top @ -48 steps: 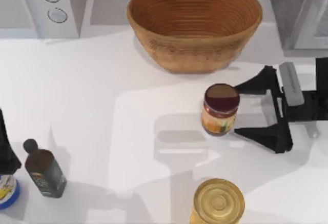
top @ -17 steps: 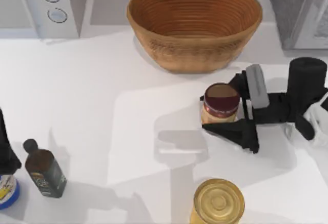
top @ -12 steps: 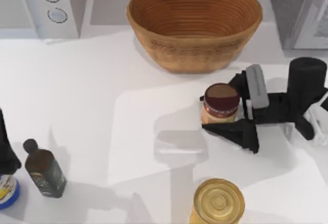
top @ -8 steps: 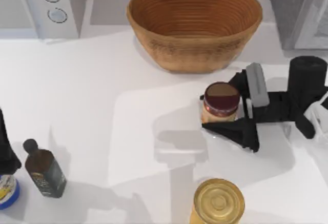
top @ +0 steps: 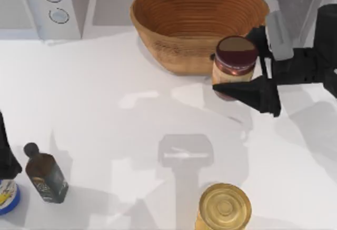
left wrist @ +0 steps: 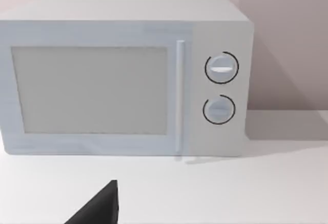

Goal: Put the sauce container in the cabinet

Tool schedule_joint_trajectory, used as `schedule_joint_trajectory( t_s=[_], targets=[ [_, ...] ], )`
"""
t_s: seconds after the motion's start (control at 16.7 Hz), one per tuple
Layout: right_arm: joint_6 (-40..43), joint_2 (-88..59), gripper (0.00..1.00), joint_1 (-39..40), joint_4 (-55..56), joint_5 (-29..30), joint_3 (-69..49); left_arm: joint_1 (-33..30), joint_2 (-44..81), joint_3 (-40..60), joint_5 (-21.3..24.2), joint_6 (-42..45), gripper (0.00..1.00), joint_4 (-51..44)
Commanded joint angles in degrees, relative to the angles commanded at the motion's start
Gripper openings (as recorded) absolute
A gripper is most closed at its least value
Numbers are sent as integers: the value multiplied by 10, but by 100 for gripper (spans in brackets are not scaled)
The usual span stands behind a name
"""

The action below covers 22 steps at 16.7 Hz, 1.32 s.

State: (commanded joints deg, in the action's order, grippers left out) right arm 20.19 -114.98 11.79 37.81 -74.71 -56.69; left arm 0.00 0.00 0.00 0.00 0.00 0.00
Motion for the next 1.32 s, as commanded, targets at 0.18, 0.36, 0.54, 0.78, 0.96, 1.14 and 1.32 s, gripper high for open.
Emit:
schedule_joint_trajectory(
  t_s=[0.18, 0.36, 0.54, 0.78, 0.96, 1.14, 1.32],
  targets=[
    [-2, 54, 0, 0, -63, 0, -7, 0, 0, 0, 0, 0, 100, 0],
    [-2, 62, 0, 1, -75, -5, -11, 0, 0, 0, 0, 0, 100, 0],
    [-3, 61, 0, 1, -73, -5, -9, 0, 0, 0, 0, 0, 100, 0],
    [-13, 121, 0, -5, -90, 40, 24, 0, 0, 0, 0, 0, 100, 0],
    [-35, 230, 0, -19, -120, 115, 81, 0, 0, 0, 0, 0, 100, 0],
    [-68, 391, 0, -39, -162, 222, 160, 0, 0, 0, 0, 0, 100, 0],
    [-108, 590, 0, -60, -212, 345, 253, 0, 0, 0, 0, 0, 100, 0]
  ],
)
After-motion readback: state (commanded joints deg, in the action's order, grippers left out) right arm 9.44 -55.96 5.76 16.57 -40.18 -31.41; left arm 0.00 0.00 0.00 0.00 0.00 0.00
